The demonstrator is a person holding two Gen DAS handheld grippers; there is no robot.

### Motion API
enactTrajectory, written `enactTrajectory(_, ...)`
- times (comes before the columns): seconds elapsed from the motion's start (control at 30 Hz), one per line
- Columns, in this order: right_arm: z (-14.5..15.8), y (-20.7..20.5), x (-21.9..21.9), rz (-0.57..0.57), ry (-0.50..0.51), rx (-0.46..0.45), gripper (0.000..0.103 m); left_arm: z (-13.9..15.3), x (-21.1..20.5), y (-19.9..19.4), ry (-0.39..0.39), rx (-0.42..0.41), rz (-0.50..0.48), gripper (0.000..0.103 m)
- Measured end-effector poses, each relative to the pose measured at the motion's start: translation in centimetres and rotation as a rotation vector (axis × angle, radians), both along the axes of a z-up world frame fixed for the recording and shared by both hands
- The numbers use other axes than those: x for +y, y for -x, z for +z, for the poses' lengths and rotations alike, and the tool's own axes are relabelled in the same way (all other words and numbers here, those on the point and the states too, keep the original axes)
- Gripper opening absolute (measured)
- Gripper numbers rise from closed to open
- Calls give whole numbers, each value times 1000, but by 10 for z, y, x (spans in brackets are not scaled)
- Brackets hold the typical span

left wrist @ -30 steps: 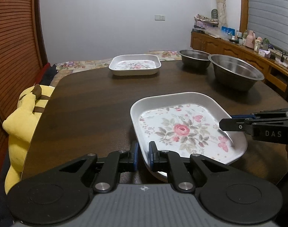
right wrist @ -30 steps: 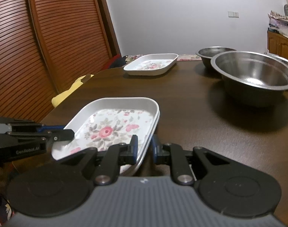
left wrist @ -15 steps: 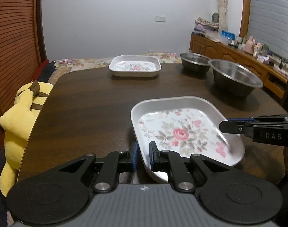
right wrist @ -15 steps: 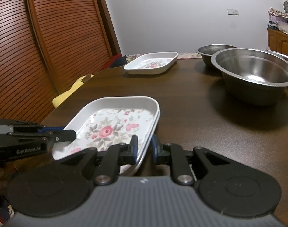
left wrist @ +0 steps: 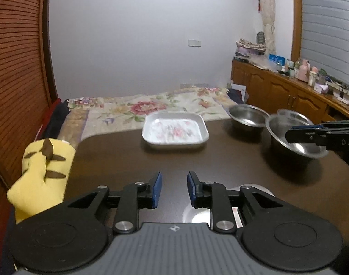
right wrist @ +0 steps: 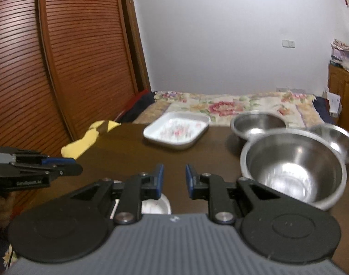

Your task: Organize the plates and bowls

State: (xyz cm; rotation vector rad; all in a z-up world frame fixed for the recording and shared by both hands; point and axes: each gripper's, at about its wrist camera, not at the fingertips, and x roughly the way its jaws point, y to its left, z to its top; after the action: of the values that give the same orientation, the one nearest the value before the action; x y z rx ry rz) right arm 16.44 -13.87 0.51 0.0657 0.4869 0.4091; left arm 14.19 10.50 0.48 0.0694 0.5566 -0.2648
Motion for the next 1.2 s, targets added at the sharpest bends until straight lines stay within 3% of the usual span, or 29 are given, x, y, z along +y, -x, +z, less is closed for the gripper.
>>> enactTrajectory(0.17, 11, -31, 6, 21, 29, 20, 24, 15, 6, -30, 27, -8, 14, 31)
enactTrajectory(0.23, 12, -40, 10, 38, 40, 33, 32, 18, 7, -43, 20, -14, 21, 32)
enactTrajectory(0.4, 12, -76, 23, 53, 80, 58, 34, 18, 10, -76, 16, 0, 23, 33)
enactTrajectory(0.77, -19, -158, 39, -4, 85, 230, 34, -17, 14, -157, 9, 89, 4, 34)
enactTrajectory(1.2, -39, -190, 55, -33, 178, 291, 34, -44, 17, -209, 16, 151, -9, 31)
